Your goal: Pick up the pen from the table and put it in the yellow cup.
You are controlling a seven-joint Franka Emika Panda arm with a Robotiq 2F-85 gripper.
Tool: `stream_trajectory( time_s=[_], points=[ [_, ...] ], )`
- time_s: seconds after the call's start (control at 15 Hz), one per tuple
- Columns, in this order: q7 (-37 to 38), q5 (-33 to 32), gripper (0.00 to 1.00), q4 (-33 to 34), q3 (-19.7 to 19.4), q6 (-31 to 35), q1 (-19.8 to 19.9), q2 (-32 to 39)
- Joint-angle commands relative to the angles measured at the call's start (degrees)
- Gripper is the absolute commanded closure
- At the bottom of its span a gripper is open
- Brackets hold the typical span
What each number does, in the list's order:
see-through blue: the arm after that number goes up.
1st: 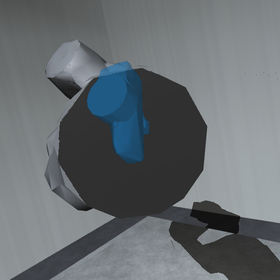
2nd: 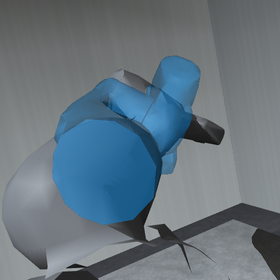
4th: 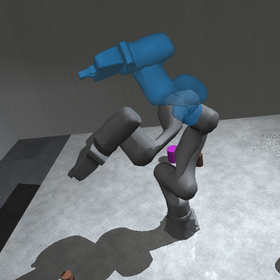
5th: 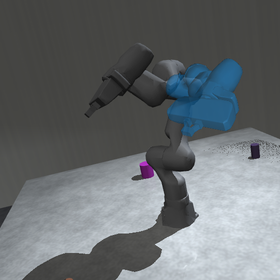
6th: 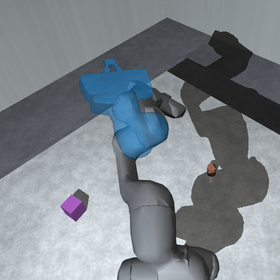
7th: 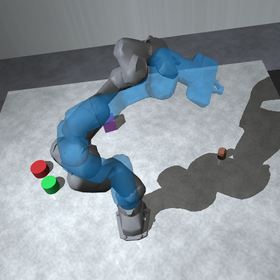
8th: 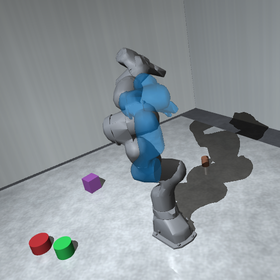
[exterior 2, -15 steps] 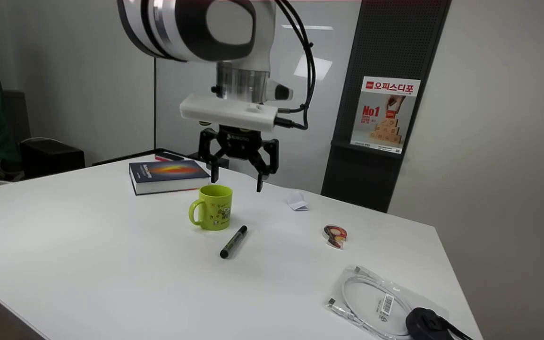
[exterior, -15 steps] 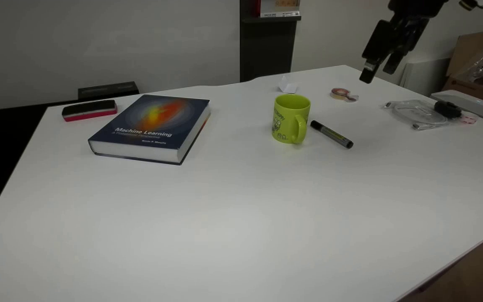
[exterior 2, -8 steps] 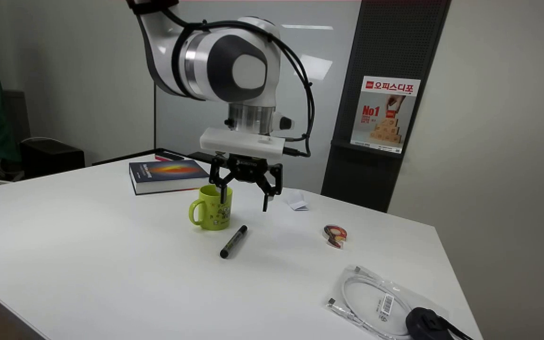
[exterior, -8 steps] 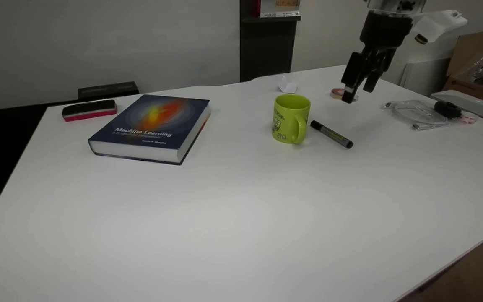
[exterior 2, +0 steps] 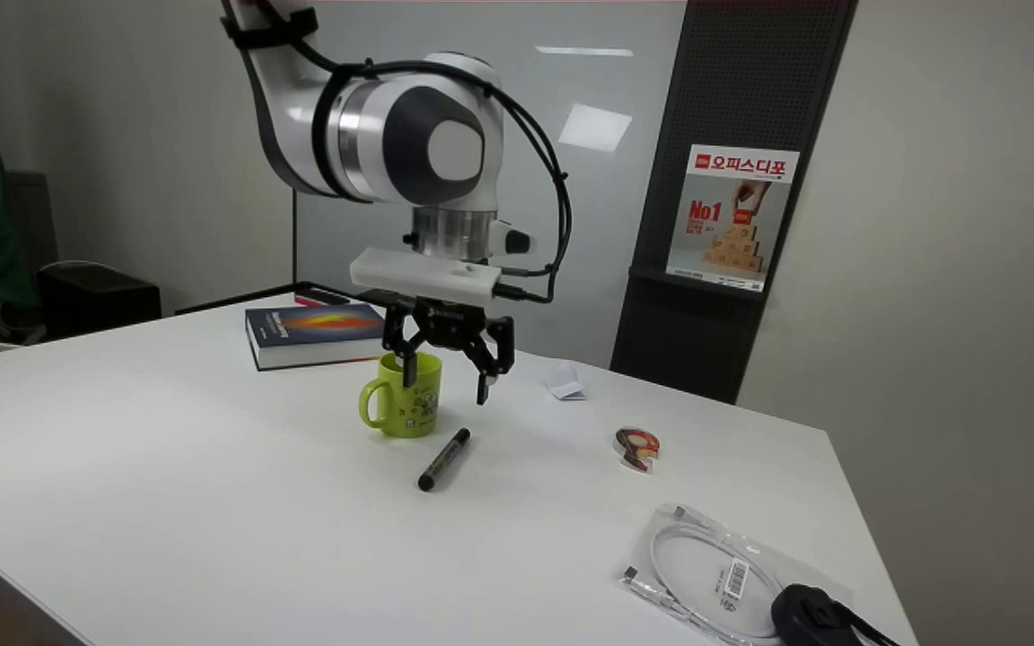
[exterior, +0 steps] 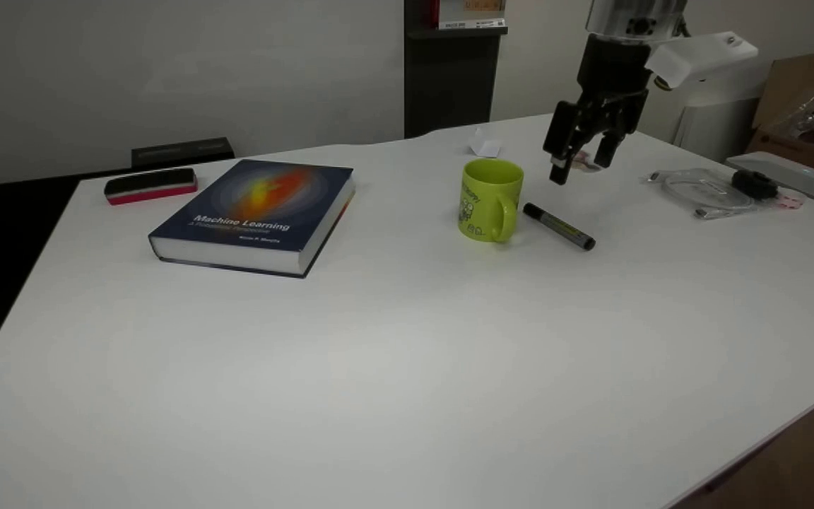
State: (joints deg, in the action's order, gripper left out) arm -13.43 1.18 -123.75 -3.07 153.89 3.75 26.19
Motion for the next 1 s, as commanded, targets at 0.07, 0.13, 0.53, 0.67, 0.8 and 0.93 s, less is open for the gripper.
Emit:
stream_trajectory(
  time_s=[0.07,0.13,0.53,0.67,0.8,0.93],
  points=[
    [1.9,-0.9,0.0,0.1,1.2,-0.2,0.9,0.0],
    [2.0,-0.9,0.0,0.1,1.2,-0.2,0.9,0.0],
    [0.2,-3.3,0.0,-3.4,1.0,7.1,1.2,0.5],
    [-0.5,-4.2,0.0,-4.0,1.1,9.5,1.5,1.8],
    [-1.3,-4.0,0.0,-4.0,1.8,11.3,2.4,3.3],
    [-2.2,-3.9,0.0,-3.5,2.7,12.3,3.5,4.9]
  ],
)
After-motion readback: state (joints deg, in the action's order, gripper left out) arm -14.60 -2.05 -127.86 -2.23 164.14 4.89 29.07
